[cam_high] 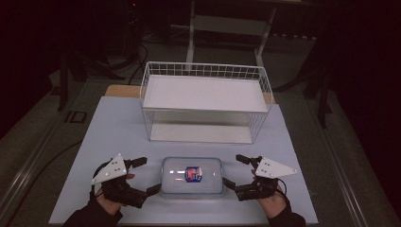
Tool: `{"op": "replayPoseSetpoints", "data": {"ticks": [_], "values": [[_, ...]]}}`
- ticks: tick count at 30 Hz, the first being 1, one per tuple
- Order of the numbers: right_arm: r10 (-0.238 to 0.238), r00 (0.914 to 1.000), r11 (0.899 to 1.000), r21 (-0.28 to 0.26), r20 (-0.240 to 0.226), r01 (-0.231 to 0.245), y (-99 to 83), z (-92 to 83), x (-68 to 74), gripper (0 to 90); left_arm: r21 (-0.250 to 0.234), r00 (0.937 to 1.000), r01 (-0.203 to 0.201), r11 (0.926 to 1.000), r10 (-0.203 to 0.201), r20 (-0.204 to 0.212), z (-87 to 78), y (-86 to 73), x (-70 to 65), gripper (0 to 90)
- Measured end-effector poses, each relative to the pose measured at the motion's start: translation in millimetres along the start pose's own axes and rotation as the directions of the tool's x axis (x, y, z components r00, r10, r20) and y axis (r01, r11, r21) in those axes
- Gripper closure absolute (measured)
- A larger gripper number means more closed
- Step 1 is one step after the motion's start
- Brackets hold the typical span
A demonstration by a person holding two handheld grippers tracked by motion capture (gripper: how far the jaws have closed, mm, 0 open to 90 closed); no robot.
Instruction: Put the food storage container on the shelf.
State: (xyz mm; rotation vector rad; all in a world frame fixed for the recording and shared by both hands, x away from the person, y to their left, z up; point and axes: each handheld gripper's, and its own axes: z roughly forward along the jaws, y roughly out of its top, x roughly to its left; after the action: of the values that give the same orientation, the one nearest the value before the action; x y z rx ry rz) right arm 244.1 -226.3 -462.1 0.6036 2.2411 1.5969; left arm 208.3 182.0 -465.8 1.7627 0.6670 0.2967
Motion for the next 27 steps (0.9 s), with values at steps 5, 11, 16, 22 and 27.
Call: {"op": "replayPoseSetpoints", "data": {"ticks": [5, 11, 16, 22, 27], "values": [[-0.043, 0.9987, 0.998, -0.044, 0.028, 0.044, 8.2, -2.6, 4.6, 13.9, 0.020, 0.9995, -0.007, 0.9998, 0.008, -0.031, 3.9, 9.8, -2.6, 0.4], [0.029, 0.9996, 1.000, -0.002, 0.005, -0.029, 9.5, -3.6, 7.0, 15.7, 0.113, 0.9909, 0.134, 0.9845, -0.135, -0.002, 20.7, 11.0, 4.6, 0.4], [0.070, 0.9975, 0.997, 0.041, -0.003, -0.070, 6.6, 0.0, 7.2, 10.7, 0.204, 0.9562, 0.287, 0.9359, -0.293, -0.004, 35.8, 5.8, 14.0, 0.4], [0.125, 0.9914, 0.988, 0.084, 0.040, -0.128, 1.3, 6.9, 6.4, 10.0, 0.291, 0.9042, 0.422, 0.8586, -0.422, -0.067, 49.0, -3.7, 34.8, 0.4], [0.168, 0.9855, 0.981, 0.099, 0.021, -0.170, -2.9, 8.5, 1.7, 10.0, 0.321, 0.8423, 0.523, 0.7896, -0.536, -0.053, 51.6, -16.5, 55.4, 4.7]]}}
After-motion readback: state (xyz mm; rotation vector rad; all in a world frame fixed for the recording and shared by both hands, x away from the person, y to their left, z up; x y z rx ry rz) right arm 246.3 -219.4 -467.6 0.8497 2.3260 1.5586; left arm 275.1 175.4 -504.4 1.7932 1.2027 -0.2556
